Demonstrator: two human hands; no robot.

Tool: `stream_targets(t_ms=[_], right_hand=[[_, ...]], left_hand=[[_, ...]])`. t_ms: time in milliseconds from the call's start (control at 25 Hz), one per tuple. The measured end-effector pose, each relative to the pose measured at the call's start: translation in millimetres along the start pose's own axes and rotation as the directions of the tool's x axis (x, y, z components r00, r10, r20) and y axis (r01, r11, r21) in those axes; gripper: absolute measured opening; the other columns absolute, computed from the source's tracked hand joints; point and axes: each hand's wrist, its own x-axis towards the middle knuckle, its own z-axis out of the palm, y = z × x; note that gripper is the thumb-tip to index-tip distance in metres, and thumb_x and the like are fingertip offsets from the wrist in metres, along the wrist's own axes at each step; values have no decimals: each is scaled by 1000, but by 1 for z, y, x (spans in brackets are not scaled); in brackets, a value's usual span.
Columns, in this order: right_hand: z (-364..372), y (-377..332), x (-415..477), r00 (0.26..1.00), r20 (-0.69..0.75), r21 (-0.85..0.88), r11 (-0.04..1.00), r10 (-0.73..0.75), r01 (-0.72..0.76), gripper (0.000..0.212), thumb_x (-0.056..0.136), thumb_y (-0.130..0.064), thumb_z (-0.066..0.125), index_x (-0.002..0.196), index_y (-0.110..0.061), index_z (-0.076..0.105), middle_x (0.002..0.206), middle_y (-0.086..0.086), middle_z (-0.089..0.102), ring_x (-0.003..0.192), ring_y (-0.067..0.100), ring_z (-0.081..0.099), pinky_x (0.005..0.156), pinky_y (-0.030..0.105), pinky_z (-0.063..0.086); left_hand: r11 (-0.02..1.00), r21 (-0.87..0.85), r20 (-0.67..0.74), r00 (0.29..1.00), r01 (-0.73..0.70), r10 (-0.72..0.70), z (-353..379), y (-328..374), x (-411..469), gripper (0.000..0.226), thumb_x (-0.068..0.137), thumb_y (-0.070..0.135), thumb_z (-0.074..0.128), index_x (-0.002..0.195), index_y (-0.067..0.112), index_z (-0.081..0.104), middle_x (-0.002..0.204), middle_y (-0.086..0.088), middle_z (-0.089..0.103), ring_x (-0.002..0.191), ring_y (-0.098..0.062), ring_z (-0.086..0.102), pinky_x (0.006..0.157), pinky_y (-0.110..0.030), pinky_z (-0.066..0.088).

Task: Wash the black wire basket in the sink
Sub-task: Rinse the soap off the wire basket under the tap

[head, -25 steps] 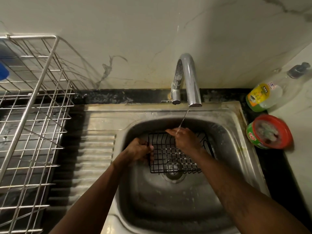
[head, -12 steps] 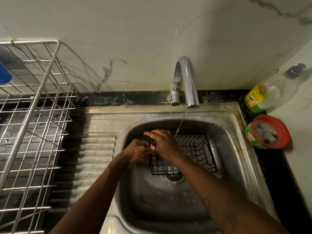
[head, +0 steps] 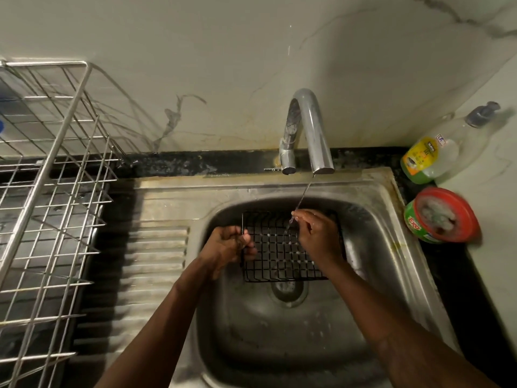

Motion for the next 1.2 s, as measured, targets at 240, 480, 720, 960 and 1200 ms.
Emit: stream_targets(t_ms=[240, 480, 720, 960, 1200], right_hand=[[30, 4, -16, 852, 281, 287, 808, 443, -514, 17, 95, -9, 67, 102, -23, 74, 90, -6, 74, 78, 6, 69, 62, 14, 51], [35, 38, -24, 670, 336, 575, 419, 662, -703, 12, 95, -3, 66, 104, -4, 74, 94, 17, 76, 76, 21, 73, 76, 39, 63], [43, 27, -25, 702, 551, 679, 247, 451, -691, 24, 98, -7, 61, 121, -10, 68, 115, 11, 75, 106, 24, 73, 91, 44, 59], [39, 29, -30, 541, 774, 314, 542, 329, -779, 24, 94, -17, 71, 117, -13, 72, 105, 9, 78, 99, 25, 75, 77, 39, 62], [53, 32, -5, 750, 420, 705, 337, 511, -625, 22, 94, -2, 66, 115, 5, 67, 102, 19, 76, 88, 25, 77, 76, 31, 63]], left_hand=[[992, 121, -127, 992, 41, -26, 5, -9, 3, 6, 101, -3, 52, 97, 1, 55, 82, -16, 65, 70, -26, 71, 77, -52, 62], [791, 611, -120, 983, -37, 138, 12, -16, 10, 11, 88, 10, 66, 84, 20, 62, 82, -1, 71, 73, -14, 71, 71, -36, 63], [779, 618, -67, 979, -109, 190, 29, -10, 17, 9, 91, 0, 68, 94, 9, 67, 87, -10, 74, 73, -19, 73, 53, -16, 56], [848, 528, -158, 975, -48, 153, 21, -18, 22, 13, 85, 2, 74, 86, 14, 68, 81, -10, 76, 67, -25, 75, 61, -45, 63], [841, 540, -165, 973, -47, 161, 25, -22, 25, 9, 88, 4, 70, 88, 12, 66, 76, -9, 75, 65, -26, 75, 57, -37, 61]])
